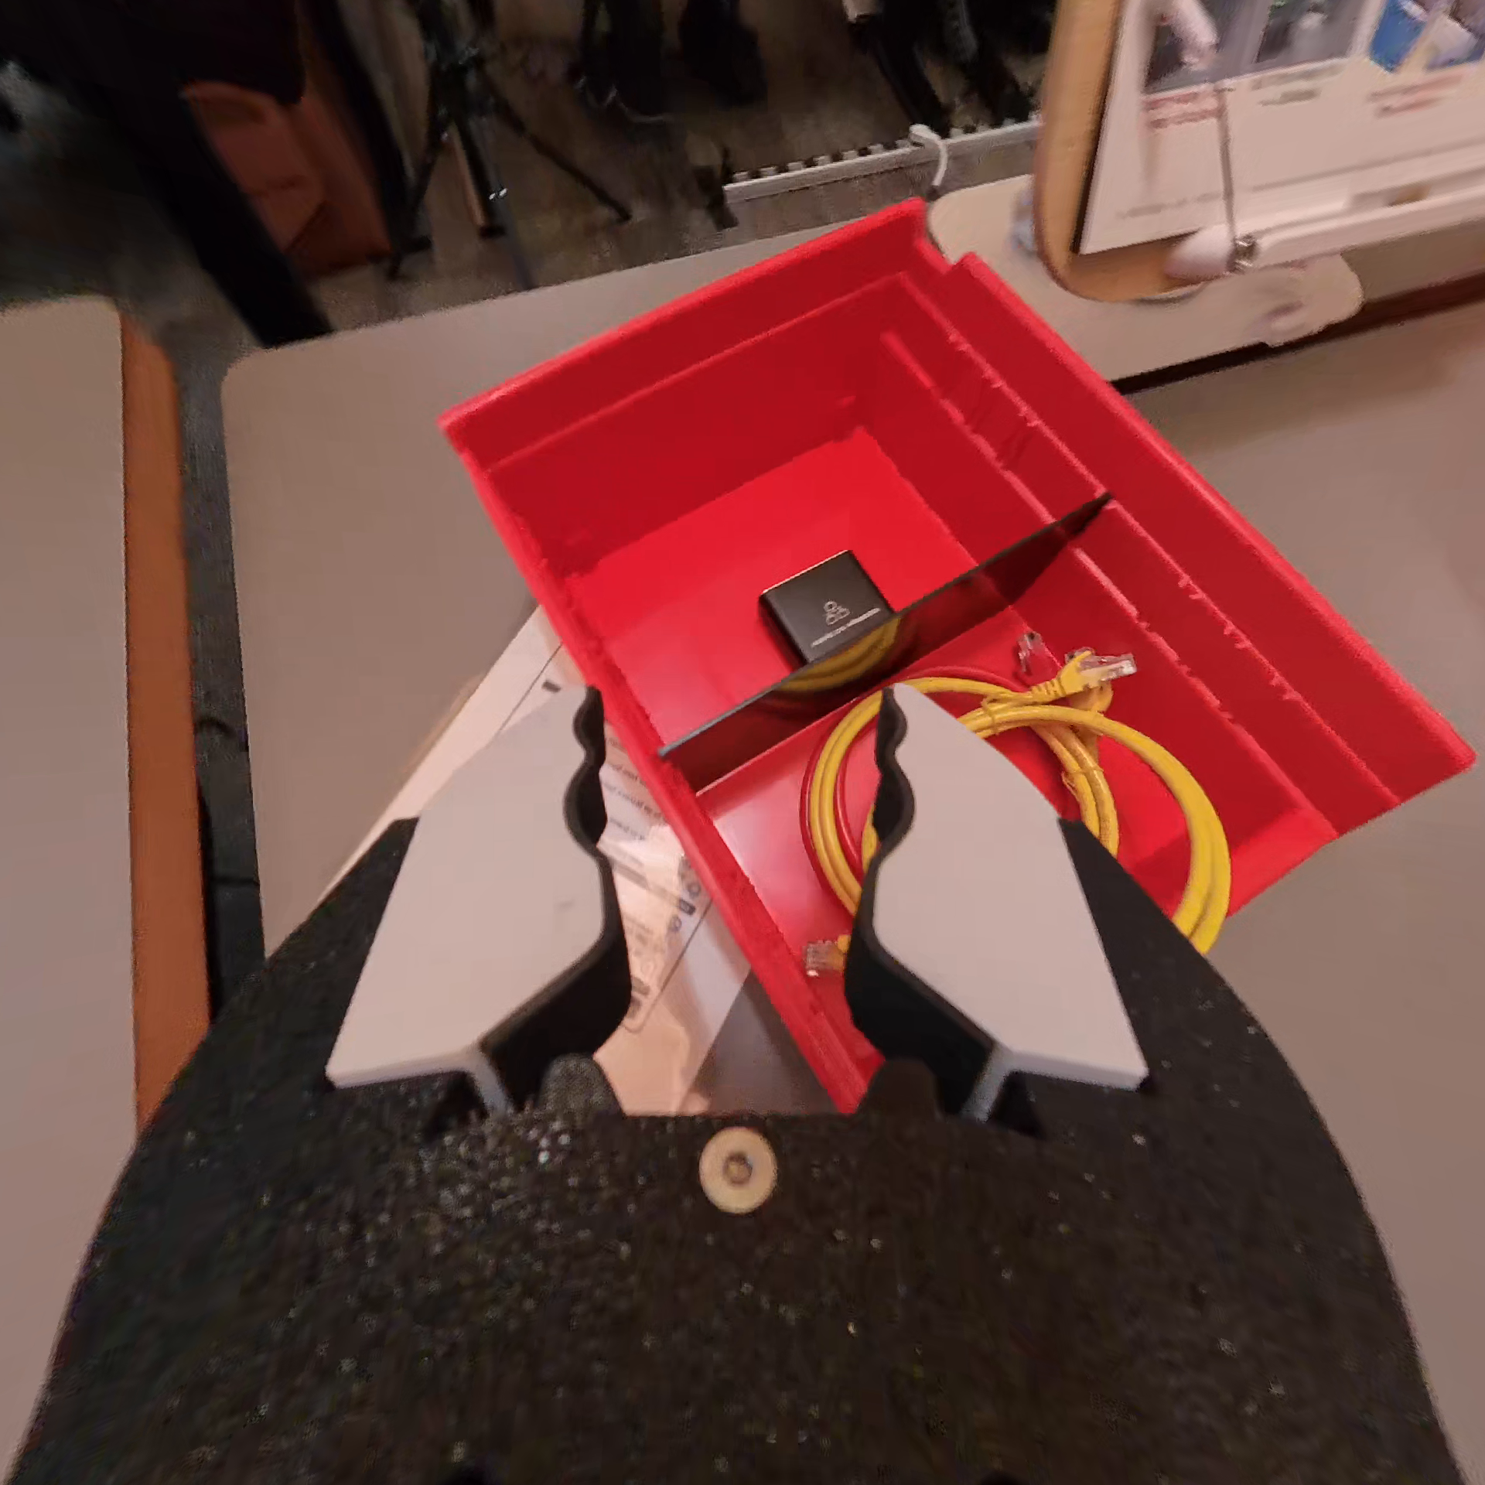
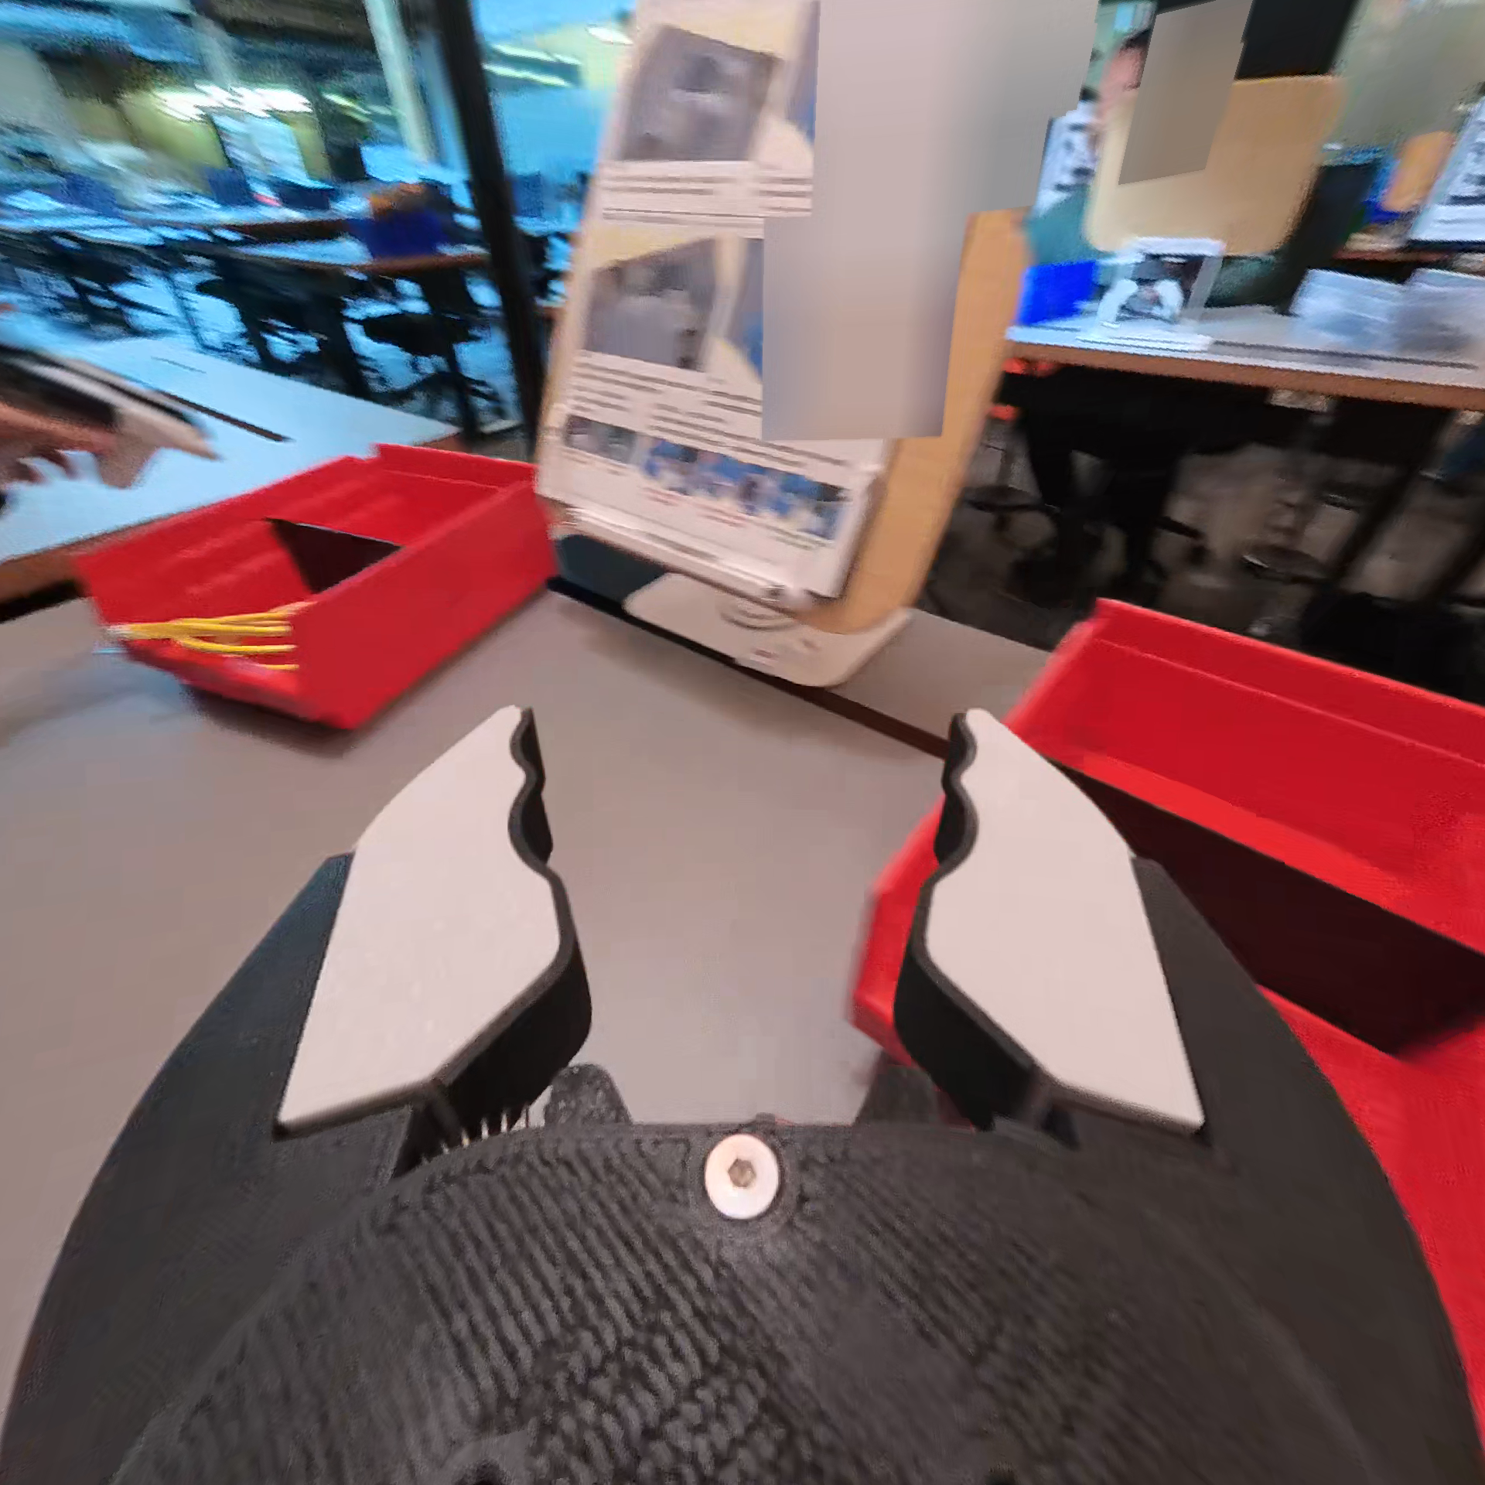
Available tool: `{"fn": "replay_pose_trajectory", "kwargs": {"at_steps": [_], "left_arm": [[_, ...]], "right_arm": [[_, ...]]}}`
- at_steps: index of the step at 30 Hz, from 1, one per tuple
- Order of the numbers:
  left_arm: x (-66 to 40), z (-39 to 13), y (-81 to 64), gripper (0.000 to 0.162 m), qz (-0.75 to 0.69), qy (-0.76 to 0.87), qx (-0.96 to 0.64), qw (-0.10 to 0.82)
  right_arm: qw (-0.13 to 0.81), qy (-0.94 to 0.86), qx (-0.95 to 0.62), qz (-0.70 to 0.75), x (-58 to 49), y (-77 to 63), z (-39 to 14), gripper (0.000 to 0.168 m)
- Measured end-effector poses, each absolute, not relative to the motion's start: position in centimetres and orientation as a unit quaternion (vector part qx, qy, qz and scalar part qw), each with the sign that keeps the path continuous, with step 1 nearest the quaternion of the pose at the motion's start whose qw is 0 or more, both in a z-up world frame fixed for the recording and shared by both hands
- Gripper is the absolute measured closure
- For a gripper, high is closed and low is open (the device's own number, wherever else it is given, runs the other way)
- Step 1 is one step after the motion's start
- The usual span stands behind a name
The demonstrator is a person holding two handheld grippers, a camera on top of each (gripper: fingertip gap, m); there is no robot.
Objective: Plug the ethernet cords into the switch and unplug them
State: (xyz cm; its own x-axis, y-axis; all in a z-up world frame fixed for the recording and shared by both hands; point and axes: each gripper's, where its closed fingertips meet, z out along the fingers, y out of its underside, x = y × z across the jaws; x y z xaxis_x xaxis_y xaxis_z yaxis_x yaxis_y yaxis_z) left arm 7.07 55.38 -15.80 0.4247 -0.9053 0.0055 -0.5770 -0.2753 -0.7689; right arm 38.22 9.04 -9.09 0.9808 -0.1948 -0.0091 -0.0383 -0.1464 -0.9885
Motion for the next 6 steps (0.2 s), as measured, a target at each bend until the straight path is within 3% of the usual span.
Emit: {"fn": "replay_pose_trajectory", "kwargs": {"at_steps": [1,6], "left_arm": [[7.6,-15.5,55.1,0.097,-0.227,0.504,-0.752,0.358],[10.7,-15.5,55.6,0.098,-0.184,0.599,-0.708,0.325]], "right_arm": [[0.658,0.064,-0.749,-0.044,36.5,10.1,-9.5,0.073],[0.660,0.029,-0.751,0.027,31.3,14.2,-12.4,0.075]]}}
